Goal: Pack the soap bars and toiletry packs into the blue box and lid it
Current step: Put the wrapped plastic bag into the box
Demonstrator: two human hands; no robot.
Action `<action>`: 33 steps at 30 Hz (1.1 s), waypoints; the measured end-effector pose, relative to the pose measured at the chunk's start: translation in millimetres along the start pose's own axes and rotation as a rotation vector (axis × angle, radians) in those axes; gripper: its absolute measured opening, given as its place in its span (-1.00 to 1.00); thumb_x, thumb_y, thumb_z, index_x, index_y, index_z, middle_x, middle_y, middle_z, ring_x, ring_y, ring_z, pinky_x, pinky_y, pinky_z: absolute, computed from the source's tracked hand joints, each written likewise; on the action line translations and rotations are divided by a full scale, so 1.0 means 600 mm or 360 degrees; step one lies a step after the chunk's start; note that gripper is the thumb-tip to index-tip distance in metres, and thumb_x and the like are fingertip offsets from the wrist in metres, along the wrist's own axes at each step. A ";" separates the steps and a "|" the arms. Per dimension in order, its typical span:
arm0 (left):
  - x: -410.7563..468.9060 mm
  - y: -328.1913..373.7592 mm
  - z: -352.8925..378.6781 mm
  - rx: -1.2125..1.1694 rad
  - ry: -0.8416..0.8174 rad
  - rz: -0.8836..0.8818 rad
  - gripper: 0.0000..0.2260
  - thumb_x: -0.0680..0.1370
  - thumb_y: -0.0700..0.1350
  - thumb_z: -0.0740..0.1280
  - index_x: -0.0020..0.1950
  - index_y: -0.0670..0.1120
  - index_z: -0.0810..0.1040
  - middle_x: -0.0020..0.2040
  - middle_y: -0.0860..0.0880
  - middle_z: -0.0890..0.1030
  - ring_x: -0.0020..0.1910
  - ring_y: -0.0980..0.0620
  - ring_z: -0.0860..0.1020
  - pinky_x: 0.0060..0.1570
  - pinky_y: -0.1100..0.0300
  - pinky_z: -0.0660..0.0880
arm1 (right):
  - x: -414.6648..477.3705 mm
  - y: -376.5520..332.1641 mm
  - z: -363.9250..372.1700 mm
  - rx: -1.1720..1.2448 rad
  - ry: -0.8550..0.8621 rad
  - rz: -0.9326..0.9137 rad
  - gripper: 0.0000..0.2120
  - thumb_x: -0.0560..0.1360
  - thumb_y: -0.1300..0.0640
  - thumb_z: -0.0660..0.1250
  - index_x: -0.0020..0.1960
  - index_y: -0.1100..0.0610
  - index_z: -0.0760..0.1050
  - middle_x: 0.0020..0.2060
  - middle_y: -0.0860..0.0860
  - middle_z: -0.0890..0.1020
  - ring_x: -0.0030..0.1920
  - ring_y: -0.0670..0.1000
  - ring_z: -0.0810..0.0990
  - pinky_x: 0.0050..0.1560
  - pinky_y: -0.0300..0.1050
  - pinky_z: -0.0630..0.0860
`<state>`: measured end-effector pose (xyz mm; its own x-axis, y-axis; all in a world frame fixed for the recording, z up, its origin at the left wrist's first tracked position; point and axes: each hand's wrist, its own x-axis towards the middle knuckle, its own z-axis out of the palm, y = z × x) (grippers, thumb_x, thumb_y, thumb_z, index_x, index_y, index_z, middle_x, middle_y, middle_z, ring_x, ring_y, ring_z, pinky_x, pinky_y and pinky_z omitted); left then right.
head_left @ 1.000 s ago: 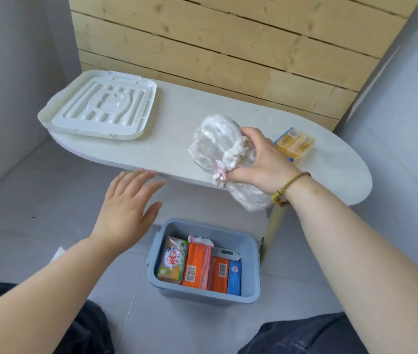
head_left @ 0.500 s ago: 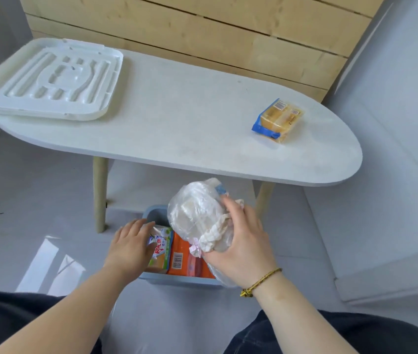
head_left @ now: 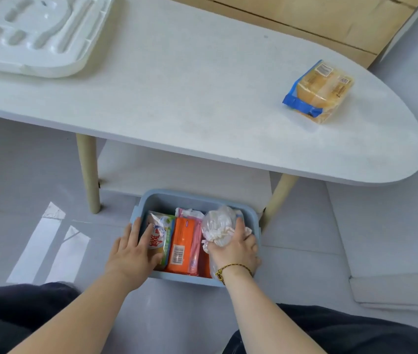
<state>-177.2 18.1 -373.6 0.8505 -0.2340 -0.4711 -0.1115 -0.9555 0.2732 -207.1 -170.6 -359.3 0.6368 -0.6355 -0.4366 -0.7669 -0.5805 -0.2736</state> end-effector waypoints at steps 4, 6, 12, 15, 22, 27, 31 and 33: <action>0.003 -0.005 0.012 0.0088 -0.0011 -0.0006 -0.43 0.59 0.16 -0.03 0.49 0.01 -0.21 0.51 -0.08 -0.32 0.50 -0.10 -0.24 0.47 0.01 -0.13 | 0.008 -0.003 0.036 -0.0108 0.0022 0.0068 -0.07 0.30 -0.25 0.32 0.46 -0.13 -0.18 0.34 0.13 0.23 0.34 0.14 0.25 0.27 0.07 0.28; 0.007 -0.004 0.017 0.0098 -0.0005 -0.0026 -0.43 0.59 0.17 -0.04 0.49 0.02 -0.21 0.51 -0.07 -0.33 0.49 -0.10 -0.26 0.47 0.01 -0.15 | 0.012 0.000 0.051 -0.0112 0.0047 0.0132 -0.09 0.31 -0.28 0.29 0.46 -0.14 -0.19 0.33 0.14 0.21 0.32 0.14 0.25 0.26 0.07 0.30; 0.012 -0.006 0.026 0.0137 0.0006 -0.0045 -0.43 0.58 0.19 -0.06 0.49 0.04 -0.23 0.51 -0.07 -0.33 0.49 -0.10 -0.27 0.47 0.02 -0.16 | 0.025 0.006 0.069 -0.0233 -0.0116 0.0165 -0.07 0.34 -0.35 0.21 0.48 -0.09 -0.24 0.39 0.13 0.12 0.36 0.14 0.17 0.34 0.02 0.20; 0.012 -0.005 0.028 0.0145 0.0017 -0.0045 -0.43 0.58 0.19 -0.07 0.49 0.04 -0.23 0.51 -0.08 -0.32 0.50 -0.11 -0.26 0.47 0.02 -0.16 | 0.019 0.007 0.074 -0.0260 0.0057 0.0003 -0.15 0.38 -0.28 0.19 0.50 -0.04 -0.15 0.47 0.11 0.01 0.44 0.15 0.02 0.44 0.02 0.00; 0.010 -0.004 0.027 0.0177 0.0017 -0.0050 -0.43 0.57 0.20 -0.09 0.48 0.04 -0.24 0.51 -0.08 -0.33 0.49 -0.10 -0.26 0.47 0.03 -0.15 | 0.054 0.007 0.060 -0.0526 -0.0160 -0.0582 -0.35 0.56 -0.20 -0.05 0.49 -0.04 -0.29 0.51 0.10 -0.29 0.49 0.13 -0.34 0.46 0.07 -0.34; 0.011 -0.002 0.025 0.0199 0.0010 -0.0069 -0.44 0.57 0.21 -0.09 0.49 0.05 -0.22 0.50 -0.08 -0.34 0.49 -0.10 -0.27 0.47 0.02 -0.17 | 0.064 0.011 0.062 -0.0681 -0.0287 -0.0557 -0.36 0.56 -0.22 -0.12 0.48 -0.03 -0.35 0.50 0.10 -0.32 0.48 0.14 -0.37 0.45 0.10 -0.36; 0.010 0.002 0.019 0.0249 -0.0001 -0.0067 -0.44 0.57 0.21 -0.10 0.49 0.04 -0.21 0.50 -0.09 -0.34 0.49 -0.12 -0.26 0.47 0.02 -0.15 | 0.068 0.000 0.047 -0.0745 -0.0397 -0.0528 -0.35 0.54 -0.25 -0.11 0.49 -0.03 -0.32 0.50 0.08 -0.32 0.48 0.14 -0.37 0.42 0.21 -0.37; 0.008 0.005 0.014 0.0266 -0.0026 -0.0069 -0.43 0.58 0.21 -0.09 0.49 0.03 -0.21 0.50 -0.10 -0.34 0.49 -0.12 -0.26 0.47 0.02 -0.14 | 0.059 -0.002 0.028 -0.0682 -0.0397 -0.0539 -0.36 0.55 -0.23 -0.07 0.50 -0.04 -0.25 0.51 0.06 -0.28 0.49 0.12 -0.34 0.44 0.19 -0.35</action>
<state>-177.8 12.7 -382.2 0.8479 -0.1938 -0.4935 -0.1603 -0.9810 0.1097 -185.1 -184.1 -388.6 0.7624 -0.2705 -0.5879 -0.3908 -0.9165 -0.0852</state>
